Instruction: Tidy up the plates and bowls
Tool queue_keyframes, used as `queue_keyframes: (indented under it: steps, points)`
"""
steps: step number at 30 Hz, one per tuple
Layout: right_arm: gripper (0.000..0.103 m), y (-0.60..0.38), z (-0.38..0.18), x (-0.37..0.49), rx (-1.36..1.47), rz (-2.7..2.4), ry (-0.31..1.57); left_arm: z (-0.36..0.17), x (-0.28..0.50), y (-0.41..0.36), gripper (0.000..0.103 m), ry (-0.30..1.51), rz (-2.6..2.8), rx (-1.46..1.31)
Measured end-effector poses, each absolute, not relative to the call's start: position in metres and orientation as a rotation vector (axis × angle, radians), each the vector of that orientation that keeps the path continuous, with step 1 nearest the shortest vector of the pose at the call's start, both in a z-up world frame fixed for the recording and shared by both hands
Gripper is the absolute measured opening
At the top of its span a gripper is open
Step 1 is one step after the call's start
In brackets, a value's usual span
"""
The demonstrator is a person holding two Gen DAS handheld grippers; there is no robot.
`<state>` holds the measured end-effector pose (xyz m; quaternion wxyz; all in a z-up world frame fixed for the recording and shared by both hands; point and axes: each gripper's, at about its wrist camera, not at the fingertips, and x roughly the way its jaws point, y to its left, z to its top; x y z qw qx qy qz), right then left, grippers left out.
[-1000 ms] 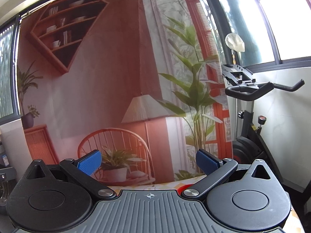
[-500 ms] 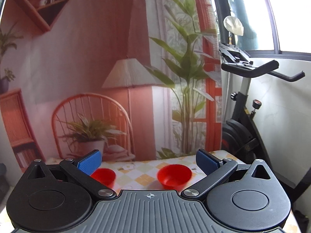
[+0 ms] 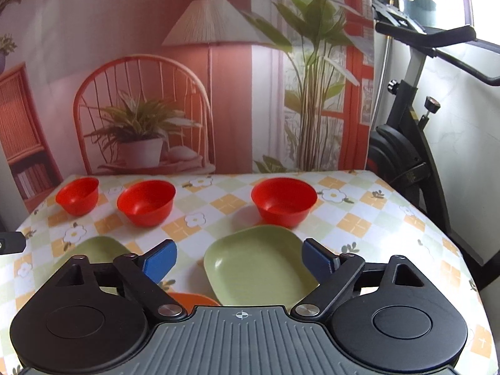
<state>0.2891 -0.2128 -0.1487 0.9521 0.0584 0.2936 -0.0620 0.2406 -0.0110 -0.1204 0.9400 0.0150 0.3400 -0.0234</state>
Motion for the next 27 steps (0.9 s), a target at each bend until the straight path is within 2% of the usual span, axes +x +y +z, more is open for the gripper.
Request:
queue_keyframes:
  steps: [3, 5, 6, 15, 20, 27]
  points:
    - [0.076, -0.213, -0.164, 0.290, 0.117, -0.114, 0.634, -0.140, 0.241, -0.020, 0.074, 0.740, -0.080, 0.037]
    - [0.066, -0.213, -0.175, 0.292, 0.117, -0.112, 0.663, -0.152, 0.241, -0.024, 0.070, 0.773, -0.097, 0.030]
    - [0.064, -0.214, -0.179, 0.292, 0.117, -0.115, 0.677, -0.158, 0.242, -0.026, 0.070, 0.790, -0.104, 0.026]
    - [0.052, -0.208, -0.217, 0.298, 0.150, -0.093, 0.802, -0.194, 0.249, -0.039, 0.058, 0.899, -0.148, 0.017]
    - [0.041, -0.206, -0.227, 0.299, 0.149, -0.077, 0.854, -0.206, 0.248, -0.045, 0.053, 0.933, -0.180, 0.021]
    - [0.031, -0.206, -0.238, 0.296, 0.176, -0.062, 0.903, -0.217, 0.247, -0.049, 0.042, 0.979, -0.222, -0.003]
